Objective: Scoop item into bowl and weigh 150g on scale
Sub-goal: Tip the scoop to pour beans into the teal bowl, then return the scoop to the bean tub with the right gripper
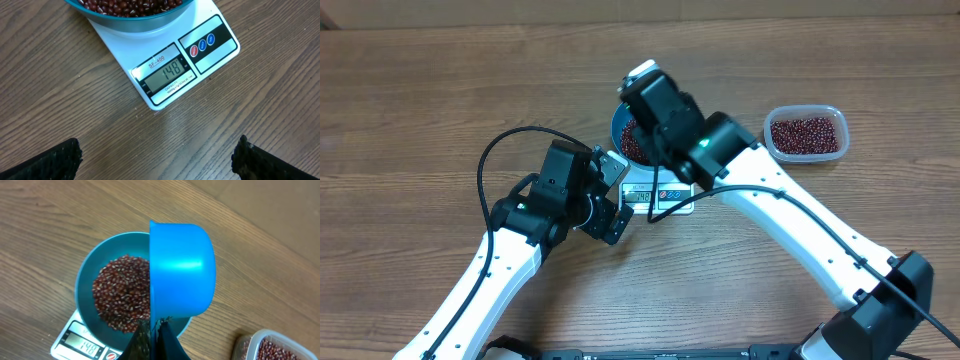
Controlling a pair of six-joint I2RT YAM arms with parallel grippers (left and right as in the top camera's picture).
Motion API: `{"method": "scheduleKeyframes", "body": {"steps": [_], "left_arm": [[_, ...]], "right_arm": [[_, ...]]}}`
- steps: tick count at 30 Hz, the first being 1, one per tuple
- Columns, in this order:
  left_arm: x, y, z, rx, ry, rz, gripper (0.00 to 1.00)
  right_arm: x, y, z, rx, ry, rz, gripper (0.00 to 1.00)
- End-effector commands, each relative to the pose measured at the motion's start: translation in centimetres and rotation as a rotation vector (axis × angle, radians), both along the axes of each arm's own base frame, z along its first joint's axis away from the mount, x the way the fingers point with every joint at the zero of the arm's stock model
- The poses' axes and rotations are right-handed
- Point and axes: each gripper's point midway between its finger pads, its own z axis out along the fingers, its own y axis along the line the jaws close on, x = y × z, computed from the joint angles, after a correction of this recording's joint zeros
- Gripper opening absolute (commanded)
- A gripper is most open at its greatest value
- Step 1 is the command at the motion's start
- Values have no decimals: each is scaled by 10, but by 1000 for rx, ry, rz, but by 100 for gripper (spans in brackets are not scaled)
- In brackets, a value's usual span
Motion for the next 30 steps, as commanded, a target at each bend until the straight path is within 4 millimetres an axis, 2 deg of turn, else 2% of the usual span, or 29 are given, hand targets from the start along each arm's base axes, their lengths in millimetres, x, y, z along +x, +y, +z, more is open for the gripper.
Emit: {"method": "scheduleKeyframes", "body": {"steps": [1,3,6,7,8,9,11,12,13,15,16,19,26,27,30], "left_arm": [[7,-1,10,-12,-22,18,100],[7,-1,10,-12,-22,18,100],[7,-1,10,-12,-22,18,99],[7,-1,10,-12,-22,18,100],[7,-1,10,-12,-22,18,99],[7,-1,10,-12,-22,18,100],[7,-1,10,-12,-22,18,100],[7,-1,10,-12,-22,18,100],[7,-1,10,-12,-22,18,99],[7,-1,10,-12,-23,18,100],[7,-1,10,-12,-22,18,100],[7,-1,10,-12,-22,18,100],[7,-1,10,-12,-22,18,100],[7,-1,10,-12,-22,18,100],[7,-1,10,-12,-22,18,100]], "right_arm": [[-2,-5,45,139,-47,2,4],[-2,-11,53,193,-34,7,4],[8,-49,75,347,-7,-28,4],[13,-76,82,384,-4,-73,4],[15,-90,84,396,-2,-102,4],[19,-131,83,410,11,-200,4],[18,-219,62,375,75,-427,4],[17,-235,56,368,90,-471,4],[15,-265,46,344,111,-557,4],[17,-289,30,320,132,-602,4],[18,-289,27,316,136,-603,4],[19,-294,-10,281,213,-631,4],[7,-294,-77,234,374,-650,4],[8,-294,-85,230,392,-653,4],[14,-293,-93,237,394,-648,4]]}}
